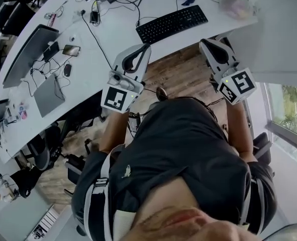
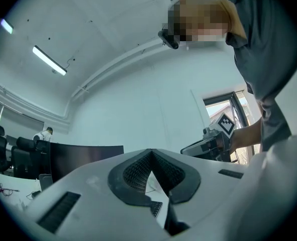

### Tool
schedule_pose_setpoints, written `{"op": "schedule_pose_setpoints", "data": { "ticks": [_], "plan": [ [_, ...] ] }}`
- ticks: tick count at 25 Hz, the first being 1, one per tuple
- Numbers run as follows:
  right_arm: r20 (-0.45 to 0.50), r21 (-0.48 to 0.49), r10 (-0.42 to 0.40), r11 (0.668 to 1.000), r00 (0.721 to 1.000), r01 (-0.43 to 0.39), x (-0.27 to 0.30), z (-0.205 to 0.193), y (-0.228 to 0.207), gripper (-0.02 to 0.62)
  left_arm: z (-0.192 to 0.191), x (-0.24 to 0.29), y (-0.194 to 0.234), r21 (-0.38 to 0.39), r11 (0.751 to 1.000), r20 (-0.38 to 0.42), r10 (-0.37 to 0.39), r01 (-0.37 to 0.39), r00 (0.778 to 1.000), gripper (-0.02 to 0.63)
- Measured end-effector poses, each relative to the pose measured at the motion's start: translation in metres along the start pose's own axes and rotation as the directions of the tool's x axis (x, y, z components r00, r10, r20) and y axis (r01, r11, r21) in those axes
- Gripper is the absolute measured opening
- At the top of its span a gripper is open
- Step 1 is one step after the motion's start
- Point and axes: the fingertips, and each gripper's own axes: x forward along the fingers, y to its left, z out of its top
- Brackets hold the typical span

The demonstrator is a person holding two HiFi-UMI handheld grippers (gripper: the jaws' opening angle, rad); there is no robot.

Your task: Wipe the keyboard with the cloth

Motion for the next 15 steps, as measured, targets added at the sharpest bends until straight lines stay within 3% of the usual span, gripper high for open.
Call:
{"op": "schedule_pose_setpoints", "data": {
  "ticks": [7, 15],
  "plan": [
    [-0.036, -0.001, -0.006, 1.000, 0.999, 0.006, 0.034, 0.000, -0.022, 0.009, -0.017, 0.016, 0.031, -0.046, 0.999, -0.023, 0.007, -0.008, 1.000, 0.003],
    [-0.053, 0.031, 0.045, 0.999, 0.998, -0.043, 0.076, -0.009, -0.072, 0.009, -0.034, 0.064, 0.060, -0.056, 0.997, -0.070, 0.045, -0.049, 0.997, 0.003]
  ]
}}
